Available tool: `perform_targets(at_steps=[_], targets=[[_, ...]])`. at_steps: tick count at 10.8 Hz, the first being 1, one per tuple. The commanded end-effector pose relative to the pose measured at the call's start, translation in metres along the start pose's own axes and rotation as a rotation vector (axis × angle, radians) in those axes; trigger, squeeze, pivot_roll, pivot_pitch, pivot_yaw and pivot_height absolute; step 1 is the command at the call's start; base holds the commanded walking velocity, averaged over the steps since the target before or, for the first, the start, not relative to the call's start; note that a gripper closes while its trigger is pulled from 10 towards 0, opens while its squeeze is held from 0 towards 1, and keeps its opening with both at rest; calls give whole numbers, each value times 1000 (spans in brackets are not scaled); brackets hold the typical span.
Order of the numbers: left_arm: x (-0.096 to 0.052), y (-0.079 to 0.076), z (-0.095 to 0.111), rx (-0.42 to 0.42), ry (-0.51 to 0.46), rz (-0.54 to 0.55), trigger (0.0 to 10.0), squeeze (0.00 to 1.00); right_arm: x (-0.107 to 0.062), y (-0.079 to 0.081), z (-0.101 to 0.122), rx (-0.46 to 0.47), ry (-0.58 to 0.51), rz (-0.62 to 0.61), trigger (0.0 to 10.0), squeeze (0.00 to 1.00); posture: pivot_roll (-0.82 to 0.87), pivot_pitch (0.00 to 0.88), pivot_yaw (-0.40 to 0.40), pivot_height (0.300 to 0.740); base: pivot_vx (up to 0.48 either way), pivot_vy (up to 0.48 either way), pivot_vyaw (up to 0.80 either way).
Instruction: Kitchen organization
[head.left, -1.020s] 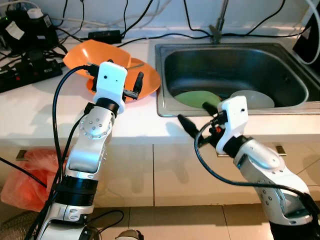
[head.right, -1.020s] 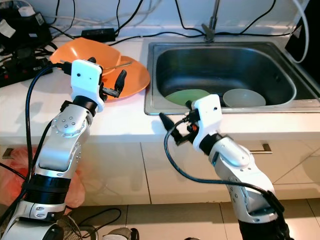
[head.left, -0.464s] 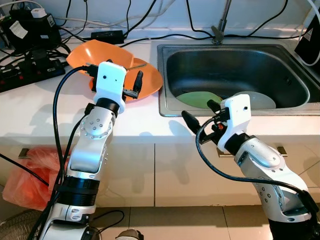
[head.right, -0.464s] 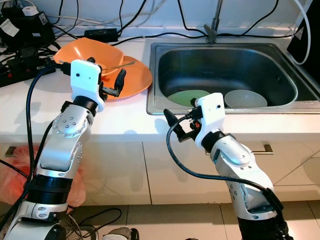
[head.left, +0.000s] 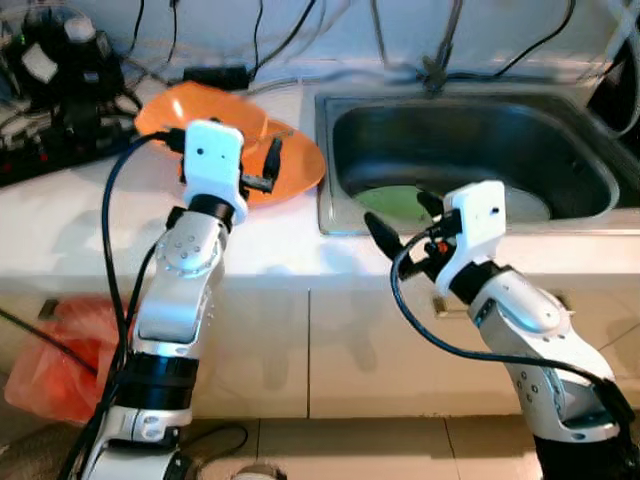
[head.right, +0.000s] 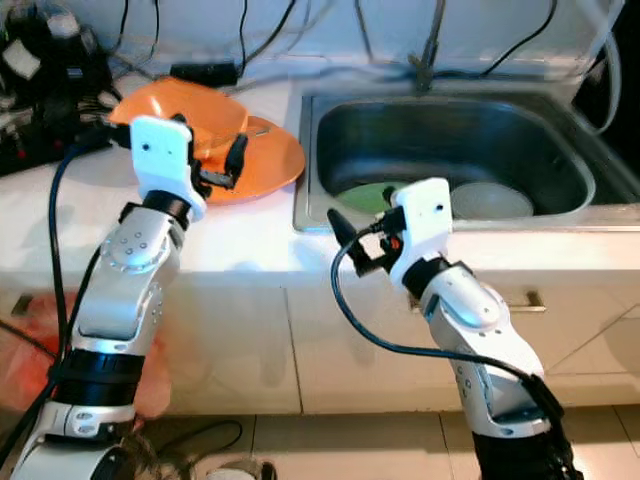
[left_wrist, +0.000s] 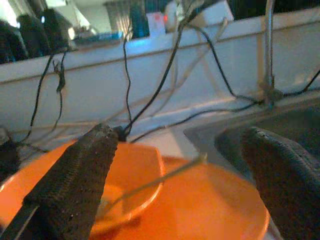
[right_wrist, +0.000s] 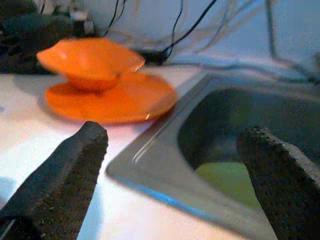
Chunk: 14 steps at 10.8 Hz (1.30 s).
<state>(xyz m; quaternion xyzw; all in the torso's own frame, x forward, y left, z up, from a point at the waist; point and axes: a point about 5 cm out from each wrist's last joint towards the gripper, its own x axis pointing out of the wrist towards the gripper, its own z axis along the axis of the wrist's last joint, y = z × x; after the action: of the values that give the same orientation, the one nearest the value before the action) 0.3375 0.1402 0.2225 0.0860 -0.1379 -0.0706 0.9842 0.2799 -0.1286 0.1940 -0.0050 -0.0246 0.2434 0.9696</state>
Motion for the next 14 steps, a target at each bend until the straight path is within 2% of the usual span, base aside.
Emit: perform_targets(at_steps=[1,7,14], targets=[[4,-1,9,-5,-28,-4,10000,0,-1,-4,7,-18,-35,-27,10000,0,114,37,19,740,450,0,0],[2,-1,8,-4,-18,13,10000,0,0,-2,4,-19,-26,-16,10000,0,121,42,18,740,435,0,0],[0,1,8,9,-17,39,10000,0,-1,-1,2,-16,-24,-8,10000,0,122,45,21,740,0,0,0]])
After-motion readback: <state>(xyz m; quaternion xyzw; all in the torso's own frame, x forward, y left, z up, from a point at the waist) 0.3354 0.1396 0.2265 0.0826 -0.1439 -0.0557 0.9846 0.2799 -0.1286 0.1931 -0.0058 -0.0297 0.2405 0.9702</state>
